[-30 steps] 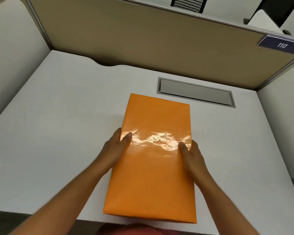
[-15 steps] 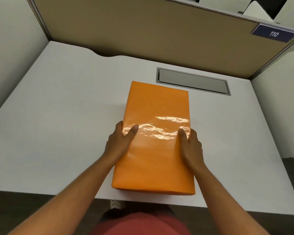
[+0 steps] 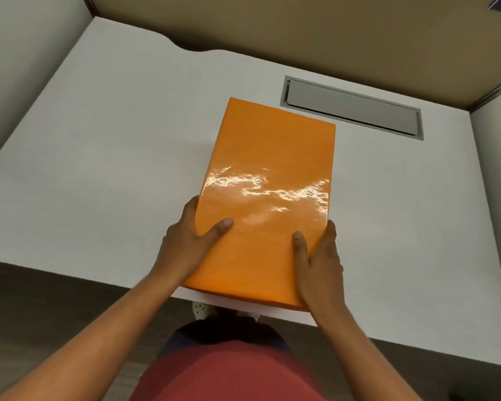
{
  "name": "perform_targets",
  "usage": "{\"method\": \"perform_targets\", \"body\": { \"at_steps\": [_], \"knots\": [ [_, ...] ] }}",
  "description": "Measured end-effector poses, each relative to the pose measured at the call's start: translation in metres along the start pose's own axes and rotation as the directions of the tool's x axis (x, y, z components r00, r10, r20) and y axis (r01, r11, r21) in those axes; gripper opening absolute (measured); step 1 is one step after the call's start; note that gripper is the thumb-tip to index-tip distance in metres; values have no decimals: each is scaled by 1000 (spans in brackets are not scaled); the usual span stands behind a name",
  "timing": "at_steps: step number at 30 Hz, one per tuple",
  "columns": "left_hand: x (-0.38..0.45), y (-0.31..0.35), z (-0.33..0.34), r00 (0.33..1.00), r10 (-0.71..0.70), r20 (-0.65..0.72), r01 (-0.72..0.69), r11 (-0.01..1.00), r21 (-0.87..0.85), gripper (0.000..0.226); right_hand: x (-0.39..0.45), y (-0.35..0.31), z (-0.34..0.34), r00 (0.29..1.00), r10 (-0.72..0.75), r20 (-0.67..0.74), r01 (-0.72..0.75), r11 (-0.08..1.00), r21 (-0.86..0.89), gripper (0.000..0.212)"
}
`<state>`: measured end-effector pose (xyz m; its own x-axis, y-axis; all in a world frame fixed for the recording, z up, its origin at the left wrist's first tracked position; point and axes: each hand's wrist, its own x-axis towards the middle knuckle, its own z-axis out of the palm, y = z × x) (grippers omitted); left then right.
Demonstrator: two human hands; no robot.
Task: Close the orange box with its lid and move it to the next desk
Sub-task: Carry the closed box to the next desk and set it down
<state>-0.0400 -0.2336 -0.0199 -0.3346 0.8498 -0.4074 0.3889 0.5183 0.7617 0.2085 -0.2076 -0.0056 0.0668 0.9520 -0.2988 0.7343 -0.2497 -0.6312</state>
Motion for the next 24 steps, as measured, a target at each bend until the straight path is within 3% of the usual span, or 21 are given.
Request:
{"method": "perform_targets", "body": {
  "at_steps": [7, 9, 11, 13, 15, 20, 24],
  "knots": [
    [2, 5, -4, 994, -108, -11, 108, 980, 168, 128, 4, 2, -9, 997, -28, 71, 30, 999, -18, 89],
    [8, 13, -6, 994, -33, -107, 64, 950, 305, 124, 14, 0, -17, 993, -108, 54, 111, 992, -64, 88],
    [19, 26, -7, 967, 148, -205, -47, 902, 430, 110, 34, -5, -26, 977, -214, 0, 213, 971, -112, 85],
    [36, 43, -7, 937, 299, -179, -181, 857, 483, 97, 60, -14, -30, 958, -288, 0, 285, 946, -152, 80],
    [57, 60, -4, 931, 348, -109, -251, 829, 500, 89, 84, -27, -29, 948, -318, 35, 318, 928, -192, 77],
    [90, 73, 7, 961, 278, -7, -238, 835, 496, 83, 110, -41, -16, 949, -305, 81, 316, 906, -282, 80],
    [93, 63, 13, 962, 271, -29, -214, 817, 536, 88, 110, -36, -8, 949, -311, 55, 313, 899, -307, 82]
  ]
}}
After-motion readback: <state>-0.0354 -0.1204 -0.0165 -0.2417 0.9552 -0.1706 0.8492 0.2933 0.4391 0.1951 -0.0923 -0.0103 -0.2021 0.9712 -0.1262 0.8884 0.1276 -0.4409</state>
